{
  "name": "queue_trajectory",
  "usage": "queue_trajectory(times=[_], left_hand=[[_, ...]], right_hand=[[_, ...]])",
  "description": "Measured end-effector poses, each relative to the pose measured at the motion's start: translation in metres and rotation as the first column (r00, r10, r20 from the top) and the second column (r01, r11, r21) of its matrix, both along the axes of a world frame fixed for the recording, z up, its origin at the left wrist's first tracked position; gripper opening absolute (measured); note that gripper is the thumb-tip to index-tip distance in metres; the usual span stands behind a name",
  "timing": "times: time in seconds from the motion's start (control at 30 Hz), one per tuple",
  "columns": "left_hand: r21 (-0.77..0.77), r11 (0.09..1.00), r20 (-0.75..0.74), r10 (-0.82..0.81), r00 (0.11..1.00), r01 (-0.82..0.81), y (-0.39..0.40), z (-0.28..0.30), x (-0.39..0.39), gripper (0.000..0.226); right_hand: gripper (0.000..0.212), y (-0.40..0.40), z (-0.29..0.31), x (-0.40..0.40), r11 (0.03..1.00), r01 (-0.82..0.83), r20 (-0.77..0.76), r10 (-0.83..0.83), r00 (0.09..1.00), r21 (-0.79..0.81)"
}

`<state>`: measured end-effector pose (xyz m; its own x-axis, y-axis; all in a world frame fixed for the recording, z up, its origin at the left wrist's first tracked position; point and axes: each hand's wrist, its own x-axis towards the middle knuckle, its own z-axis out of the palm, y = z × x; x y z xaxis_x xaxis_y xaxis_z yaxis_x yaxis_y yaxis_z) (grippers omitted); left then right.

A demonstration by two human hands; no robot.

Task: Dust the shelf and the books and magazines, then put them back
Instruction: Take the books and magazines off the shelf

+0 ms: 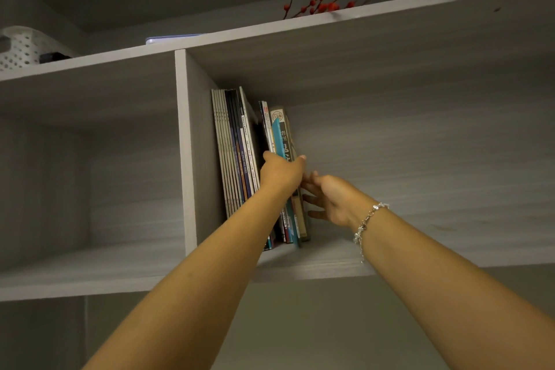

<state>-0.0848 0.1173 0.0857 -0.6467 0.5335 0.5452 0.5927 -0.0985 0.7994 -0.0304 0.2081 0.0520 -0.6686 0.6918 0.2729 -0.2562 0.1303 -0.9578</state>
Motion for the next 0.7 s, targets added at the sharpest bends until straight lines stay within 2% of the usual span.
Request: queue_trajectory(times=[0.17,0.33,0.5,0.7], left_hand=[[0.079,0.978,-0.034,0.197,0.98,-0.194,0.018,-0.01,0.0,0.063],[0.137,0.972,-0.055,0.199,0.978,-0.19,0.018,-0.013,-0.004,0.064],[0.19,0.962,-0.077,0.216,0.973,-0.198,0.016,-0.016,-0.003,0.06],[0.233,0.964,-0.076,0.149,0.986,-0.128,0.001,-0.018,0.002,0.057]], right_hand=[[0.047,0.008,-0.001,-0.004,0.991,-0.022,-0.046,0.016,0.999,-0.133],[0.049,0.011,-0.001,-0.004,0.981,-0.01,-0.105,-0.011,0.994,-0.192],[0.04,0.01,-0.003,-0.001,0.988,0.058,-0.091,-0.072,0.993,-0.144],[0.035,0.001,0.0,0.006,0.987,0.162,-0.056,-0.162,0.985,-0.003]])
